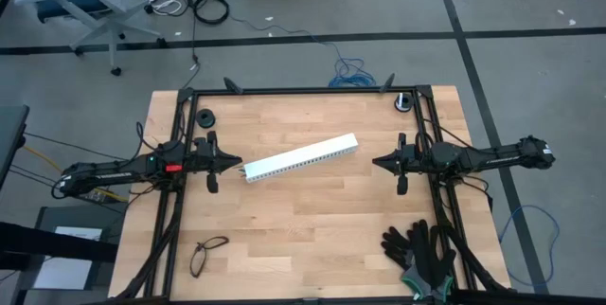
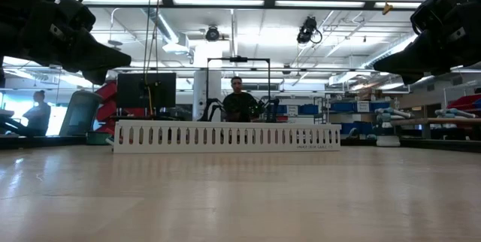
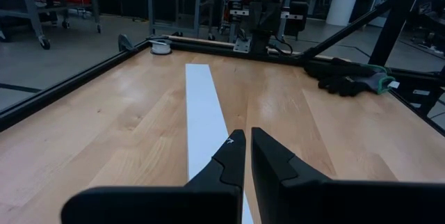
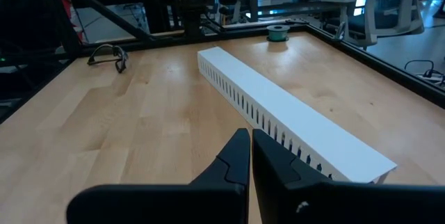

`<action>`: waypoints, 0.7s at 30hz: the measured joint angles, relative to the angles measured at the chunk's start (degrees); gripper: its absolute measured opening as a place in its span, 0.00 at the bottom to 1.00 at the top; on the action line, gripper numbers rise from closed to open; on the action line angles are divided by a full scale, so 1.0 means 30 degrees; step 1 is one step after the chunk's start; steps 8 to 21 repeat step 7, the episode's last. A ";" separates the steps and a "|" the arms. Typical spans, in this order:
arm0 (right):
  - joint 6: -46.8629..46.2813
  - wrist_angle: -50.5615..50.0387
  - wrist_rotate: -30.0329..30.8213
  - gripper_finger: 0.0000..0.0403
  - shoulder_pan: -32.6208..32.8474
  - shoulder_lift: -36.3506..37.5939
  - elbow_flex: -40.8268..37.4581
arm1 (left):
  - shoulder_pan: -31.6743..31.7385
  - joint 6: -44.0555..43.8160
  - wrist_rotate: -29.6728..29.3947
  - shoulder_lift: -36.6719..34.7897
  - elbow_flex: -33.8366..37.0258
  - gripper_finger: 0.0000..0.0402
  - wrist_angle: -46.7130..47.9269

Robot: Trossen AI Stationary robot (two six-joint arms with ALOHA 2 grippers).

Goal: Ziptie cables
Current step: Return to Home Position

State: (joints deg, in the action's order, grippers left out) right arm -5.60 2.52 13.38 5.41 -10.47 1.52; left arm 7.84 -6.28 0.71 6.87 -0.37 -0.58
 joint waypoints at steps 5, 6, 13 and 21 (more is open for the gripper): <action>0.0000 0.0000 0.0001 0.01 0.0005 -0.0001 0.0001 | -0.0001 0.0003 -0.0003 0.0003 0.0001 0.00 0.0000; -0.0001 -0.0004 0.0002 0.01 0.0006 -0.0005 0.0001 | -0.0001 0.0000 0.0000 0.0007 0.0001 0.00 0.0000; 0.0006 0.0002 -0.0001 0.01 0.0006 -0.0001 0.0001 | -0.0001 0.0000 0.0000 0.0007 0.0001 0.00 0.0000; 0.0006 0.0002 -0.0001 0.01 0.0006 -0.0001 0.0001 | -0.0001 0.0000 0.0000 0.0007 0.0001 0.00 0.0000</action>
